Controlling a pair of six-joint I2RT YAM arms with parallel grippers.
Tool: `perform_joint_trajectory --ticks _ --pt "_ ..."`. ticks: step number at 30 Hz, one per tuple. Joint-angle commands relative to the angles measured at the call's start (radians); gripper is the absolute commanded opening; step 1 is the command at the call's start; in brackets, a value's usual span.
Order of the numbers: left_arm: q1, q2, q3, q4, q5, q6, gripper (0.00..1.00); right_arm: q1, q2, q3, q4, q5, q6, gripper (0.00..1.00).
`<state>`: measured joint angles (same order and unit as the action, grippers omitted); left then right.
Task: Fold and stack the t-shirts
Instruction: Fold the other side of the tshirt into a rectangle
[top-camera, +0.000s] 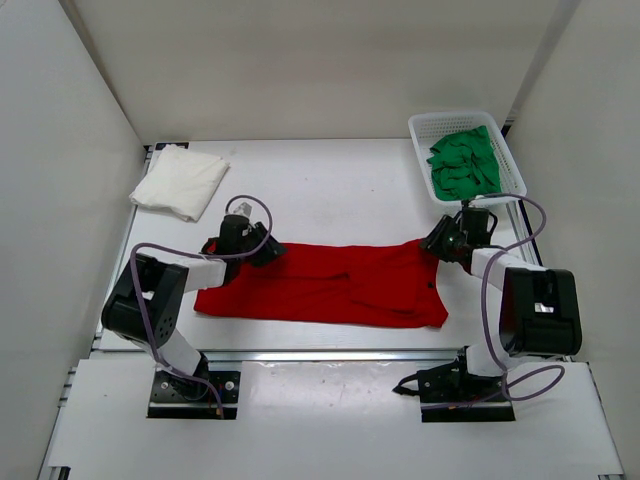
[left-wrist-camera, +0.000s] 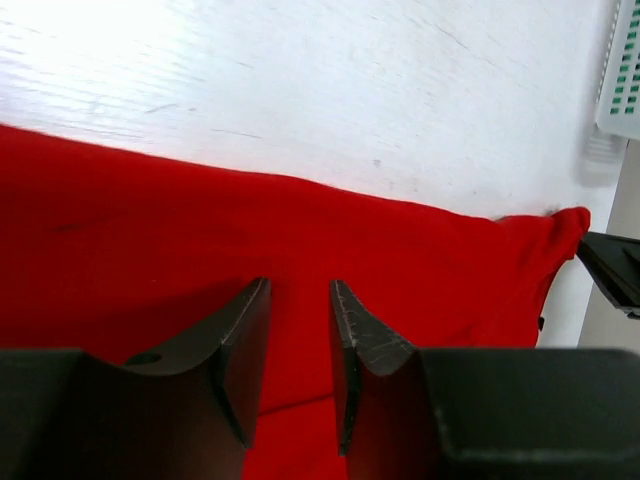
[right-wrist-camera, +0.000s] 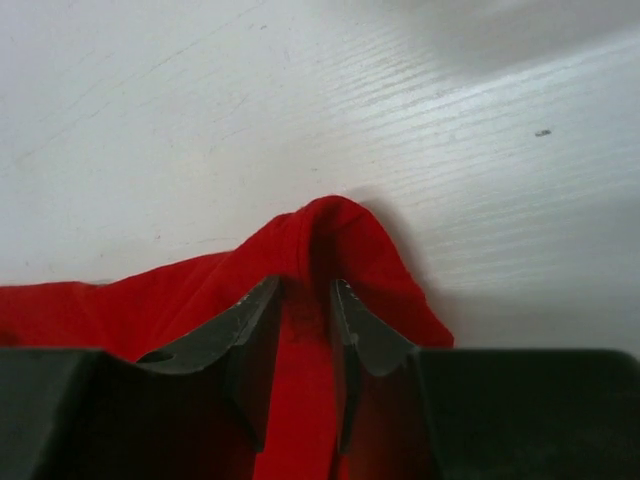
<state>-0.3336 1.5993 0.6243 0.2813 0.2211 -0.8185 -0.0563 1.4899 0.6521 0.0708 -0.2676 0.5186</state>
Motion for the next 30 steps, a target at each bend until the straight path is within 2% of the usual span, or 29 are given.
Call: perform_joint_trajectory --ticks 1,2,4,6,10,16,18,21,25,27,30 --pt "0.028 -0.001 -0.021 0.051 0.035 -0.014 0.39 0.007 0.012 -0.011 0.109 -0.001 0.004 0.23" --pt "0.034 0.008 -0.023 0.058 0.032 -0.016 0.41 0.012 0.023 -0.008 0.112 -0.007 0.014 0.21" --pt "0.06 0.027 -0.034 0.067 0.05 -0.033 0.4 0.006 0.041 -0.005 0.094 0.008 0.014 0.06" --pt "0.08 0.03 -0.052 0.09 0.055 -0.05 0.4 -0.016 0.027 -0.006 0.106 0.028 0.018 0.0" --pt "0.151 0.021 -0.133 0.143 0.066 -0.1 0.4 -0.069 0.033 -0.014 0.109 0.044 0.038 0.0" --pt "0.208 0.01 -0.179 0.176 0.069 -0.137 0.4 -0.065 0.11 0.046 0.081 0.027 0.043 0.02" --pt "0.215 -0.001 -0.192 0.202 0.083 -0.156 0.41 -0.074 0.11 0.049 0.087 0.007 0.05 0.1" --pt "0.173 -0.028 -0.173 0.17 0.089 -0.133 0.42 -0.057 0.041 0.044 0.06 0.034 0.04 0.23" --pt "0.105 -0.094 -0.134 0.113 0.035 -0.088 0.44 0.001 -0.085 0.02 0.024 0.102 0.031 0.32" --pt "0.062 -0.146 -0.12 0.075 0.002 -0.061 0.44 0.048 -0.146 0.009 -0.014 0.155 0.009 0.33" --pt "0.001 -0.205 -0.107 0.026 -0.032 -0.018 0.45 0.147 -0.181 -0.035 -0.028 0.17 0.003 0.23"
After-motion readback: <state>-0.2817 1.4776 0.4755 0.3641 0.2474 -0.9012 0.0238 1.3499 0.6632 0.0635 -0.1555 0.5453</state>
